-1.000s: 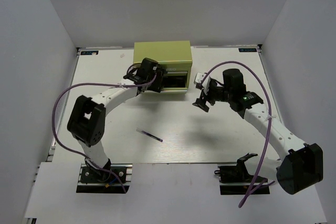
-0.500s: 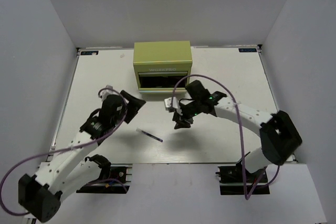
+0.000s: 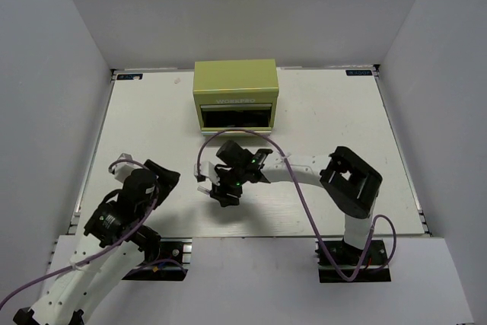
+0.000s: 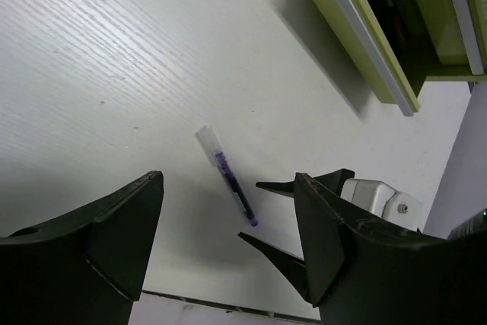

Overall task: Sort the stationery into containers
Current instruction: Grab a piece of stationery with the right arm

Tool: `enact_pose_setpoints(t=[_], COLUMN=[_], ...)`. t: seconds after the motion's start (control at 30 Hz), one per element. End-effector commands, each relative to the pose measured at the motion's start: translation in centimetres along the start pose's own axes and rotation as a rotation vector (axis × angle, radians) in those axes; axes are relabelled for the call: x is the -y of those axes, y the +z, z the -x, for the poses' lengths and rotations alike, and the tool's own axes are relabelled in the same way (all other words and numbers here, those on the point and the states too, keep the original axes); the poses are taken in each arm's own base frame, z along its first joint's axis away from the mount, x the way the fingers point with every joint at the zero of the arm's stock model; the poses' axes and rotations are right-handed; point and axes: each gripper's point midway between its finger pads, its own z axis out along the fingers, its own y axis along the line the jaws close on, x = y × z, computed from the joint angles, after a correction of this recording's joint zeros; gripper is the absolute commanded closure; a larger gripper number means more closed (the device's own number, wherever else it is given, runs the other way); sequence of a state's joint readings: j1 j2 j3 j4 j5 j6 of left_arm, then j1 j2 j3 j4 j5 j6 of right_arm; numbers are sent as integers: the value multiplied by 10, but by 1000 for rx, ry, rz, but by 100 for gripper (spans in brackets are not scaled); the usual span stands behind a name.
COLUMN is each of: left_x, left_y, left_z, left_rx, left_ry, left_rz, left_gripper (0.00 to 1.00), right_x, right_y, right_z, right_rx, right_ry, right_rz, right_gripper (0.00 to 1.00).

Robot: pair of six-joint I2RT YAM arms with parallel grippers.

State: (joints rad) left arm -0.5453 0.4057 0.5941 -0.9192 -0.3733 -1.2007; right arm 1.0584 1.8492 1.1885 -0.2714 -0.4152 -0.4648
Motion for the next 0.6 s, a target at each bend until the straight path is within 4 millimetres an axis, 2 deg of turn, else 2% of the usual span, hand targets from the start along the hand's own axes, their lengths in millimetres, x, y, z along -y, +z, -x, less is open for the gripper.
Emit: enact_pose_setpoints(t=[0.0,0.17,0.33,0.47,0.5,0.57], left_x=[-14,-19,-19,-22,-22,-22], left_y=[-14,-22,-26,-26,-26,-26], left_z=[16,23,27,30,30,32], left_rx=[57,86,102,121,121,133], left_ry=[-6,-23,-39,-45,-45,-56], left_rz=[63,78,67,82,82,85], left_gripper=[21,21,21,21,21,21], right_x=[17,21,25,25,24,21], right_y=[9,26,35,33,33,30], right_z=[31,23,5,-8,-11,-21], right_rx=[50,12,-38,-62,-66,-90], right_ry=[35,60,79,98,99,99], right_rz=[-134,-211,-233,-244,-243,-235], right_gripper=[38,38,47,59,68,77])
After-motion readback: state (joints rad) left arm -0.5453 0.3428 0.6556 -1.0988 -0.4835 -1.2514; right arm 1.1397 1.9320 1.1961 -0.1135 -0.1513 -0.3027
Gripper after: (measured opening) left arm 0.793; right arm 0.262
